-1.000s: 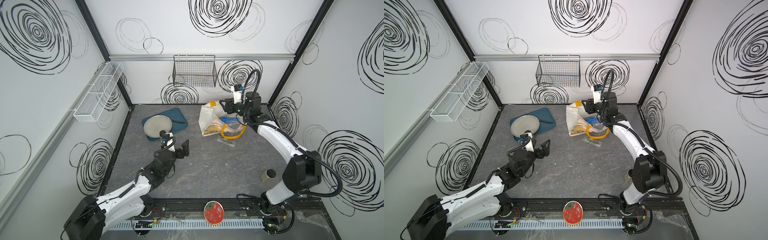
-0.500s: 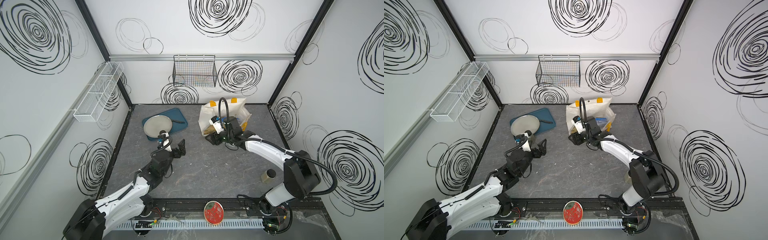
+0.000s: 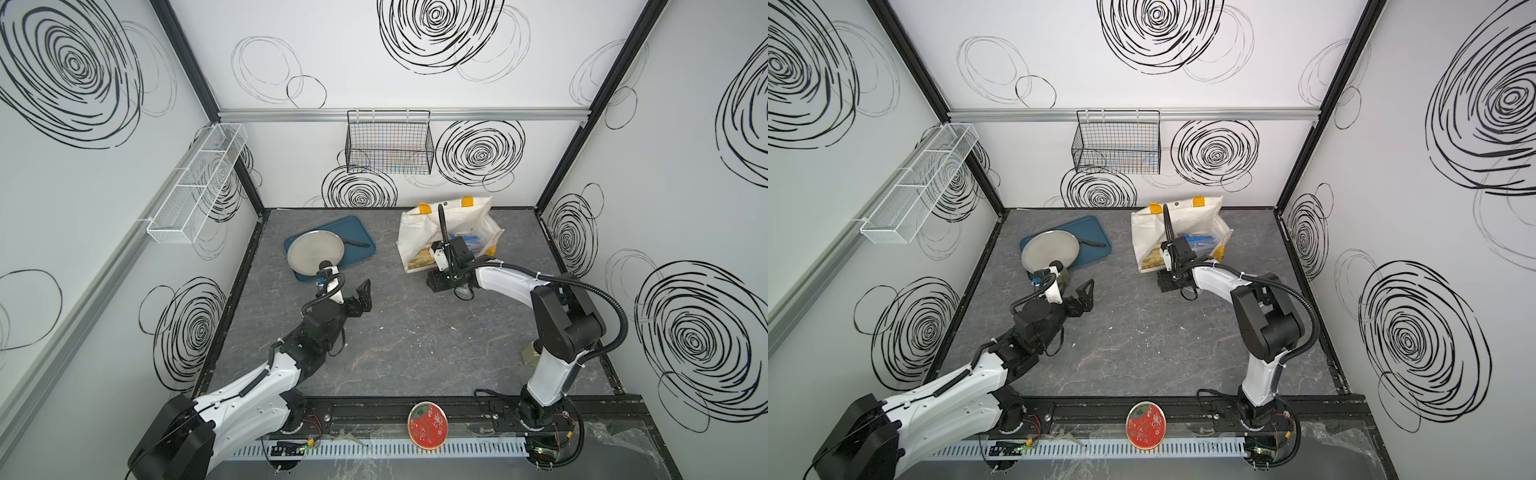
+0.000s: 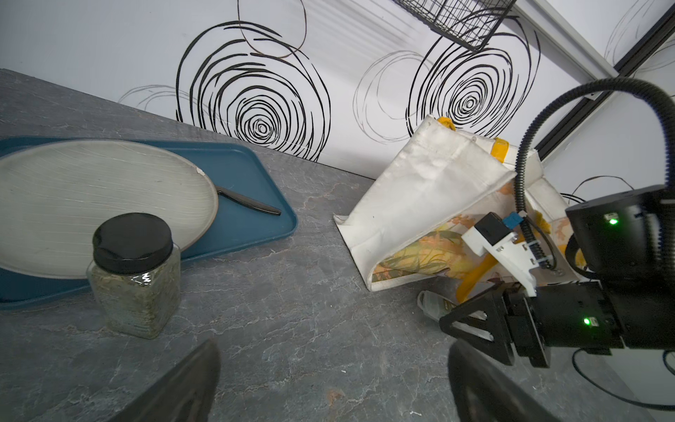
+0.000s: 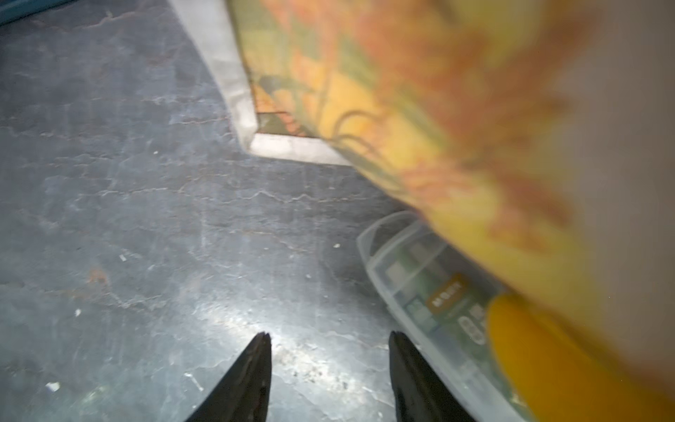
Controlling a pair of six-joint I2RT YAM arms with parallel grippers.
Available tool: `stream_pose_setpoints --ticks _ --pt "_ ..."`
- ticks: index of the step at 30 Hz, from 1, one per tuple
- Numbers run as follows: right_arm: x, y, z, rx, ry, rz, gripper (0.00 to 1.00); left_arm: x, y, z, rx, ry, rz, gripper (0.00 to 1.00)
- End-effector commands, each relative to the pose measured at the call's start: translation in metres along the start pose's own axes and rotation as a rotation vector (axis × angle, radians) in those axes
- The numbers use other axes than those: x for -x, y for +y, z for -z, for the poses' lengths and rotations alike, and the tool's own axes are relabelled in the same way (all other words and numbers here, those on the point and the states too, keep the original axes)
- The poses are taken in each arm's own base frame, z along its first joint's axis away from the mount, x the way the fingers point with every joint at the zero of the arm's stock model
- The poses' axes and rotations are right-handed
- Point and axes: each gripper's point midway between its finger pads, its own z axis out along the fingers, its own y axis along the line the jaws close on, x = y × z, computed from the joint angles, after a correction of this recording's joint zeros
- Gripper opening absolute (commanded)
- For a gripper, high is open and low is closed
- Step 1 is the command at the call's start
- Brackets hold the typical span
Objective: Put the compass set into the canvas bag
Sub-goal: Pick up the compass set at the center of the board.
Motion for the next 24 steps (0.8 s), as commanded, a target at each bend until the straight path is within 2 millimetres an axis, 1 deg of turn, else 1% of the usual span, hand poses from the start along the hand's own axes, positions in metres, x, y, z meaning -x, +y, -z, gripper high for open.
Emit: stream_pose_setpoints --ticks 1,2,4,7,10,13,17,20,22,24 --pt "-0.007 -0.029 -0.004 -0.074 0.022 -0.051 0.56 0.010 0.001 0.003 -0.005 -0.048 0.033 0.99" --pt "-0.008 -0.037 -0.005 -0.099 0.022 -0.060 0.56 0.010 0.001 0.003 -0.005 -0.049 0.033 0.99" --pt "-0.012 -0.046 -0.008 -0.118 0.025 -0.068 0.58 0.011 0.001 0.004 -0.003 -0.048 0.033 1.00" --pt "-0.020 -0.052 -0.013 -0.120 0.050 -0.064 0.62 0.011 0.002 0.003 0.000 -0.048 0.034 0.99" --pt "-0.028 -0.052 -0.019 -0.117 0.074 -0.051 0.64 0.011 0.002 0.002 -0.001 -0.046 0.037 0.99" --pt "-0.035 -0.043 -0.023 -0.071 0.094 -0.042 0.64 0.011 0.001 0.001 -0.002 -0.039 0.036 0.99" --pt "-0.044 -0.017 -0.021 -0.001 0.119 0.032 0.64 0.012 0.000 0.000 -0.003 -0.041 0.035 0.99" --pt "-0.056 -0.001 -0.022 0.014 0.167 0.097 0.64 0.013 0.000 0.000 -0.002 -0.043 0.034 0.99" --pt "-0.061 0.001 -0.025 -0.012 0.187 0.124 0.65 0.014 0.000 0.000 -0.003 -0.045 0.032 0.99" --pt "-0.058 -0.008 -0.026 -0.068 0.179 0.127 0.69 0.015 -0.001 0.000 -0.006 -0.044 0.030 0.99"
